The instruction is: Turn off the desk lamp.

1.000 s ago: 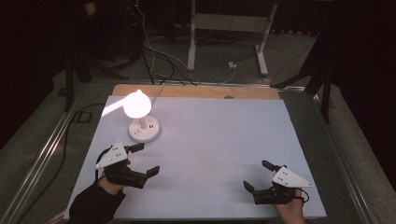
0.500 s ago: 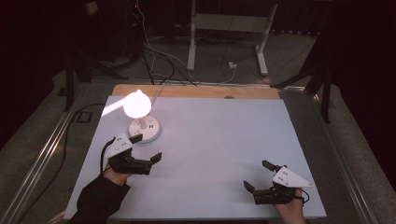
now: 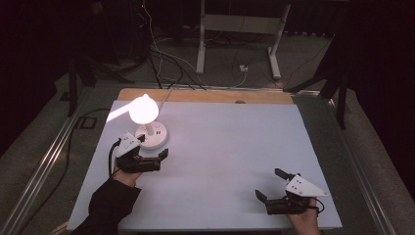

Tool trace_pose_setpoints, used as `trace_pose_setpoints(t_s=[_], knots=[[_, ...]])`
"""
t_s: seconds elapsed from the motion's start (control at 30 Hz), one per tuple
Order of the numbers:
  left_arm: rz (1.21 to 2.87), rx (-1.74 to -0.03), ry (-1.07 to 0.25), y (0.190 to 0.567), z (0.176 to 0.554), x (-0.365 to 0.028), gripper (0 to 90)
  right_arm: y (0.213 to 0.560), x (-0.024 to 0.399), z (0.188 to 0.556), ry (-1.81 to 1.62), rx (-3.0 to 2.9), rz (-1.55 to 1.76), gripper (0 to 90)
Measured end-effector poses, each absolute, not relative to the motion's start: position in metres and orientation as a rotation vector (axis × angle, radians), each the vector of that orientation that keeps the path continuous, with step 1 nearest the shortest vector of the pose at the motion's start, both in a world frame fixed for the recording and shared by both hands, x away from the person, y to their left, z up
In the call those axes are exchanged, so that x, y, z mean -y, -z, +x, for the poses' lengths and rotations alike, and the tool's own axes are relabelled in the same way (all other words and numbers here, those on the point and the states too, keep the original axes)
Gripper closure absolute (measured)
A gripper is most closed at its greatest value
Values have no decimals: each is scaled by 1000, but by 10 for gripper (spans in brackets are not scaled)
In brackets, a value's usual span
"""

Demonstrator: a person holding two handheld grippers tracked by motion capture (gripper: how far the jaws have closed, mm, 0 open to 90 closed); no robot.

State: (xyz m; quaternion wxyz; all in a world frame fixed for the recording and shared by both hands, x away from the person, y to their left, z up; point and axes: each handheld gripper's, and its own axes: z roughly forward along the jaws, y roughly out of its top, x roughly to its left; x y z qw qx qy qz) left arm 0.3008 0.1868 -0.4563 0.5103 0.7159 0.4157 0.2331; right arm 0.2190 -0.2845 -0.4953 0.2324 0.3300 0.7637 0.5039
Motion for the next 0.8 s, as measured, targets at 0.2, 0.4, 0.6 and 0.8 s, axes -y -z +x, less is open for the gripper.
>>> trace_pose_setpoints(t_s=[0.2, 0.4, 0.6, 0.8], knots=[[1682, -1066, -602, 456, 308, -191, 5, 495, 285, 219, -1385, -2097, 909, 0], [1690, -1097, -601, 461, 316, -192, 5, 495, 285, 219, -1383, -2097, 908, 0], [1663, -1135, -606, 465, 324, -193, 4, 496, 285, 219, -1380, -2100, 914, 0], [1667, -1183, -631, 468, 332, -194, 5, 496, 285, 219, -1379, -2100, 913, 0]])
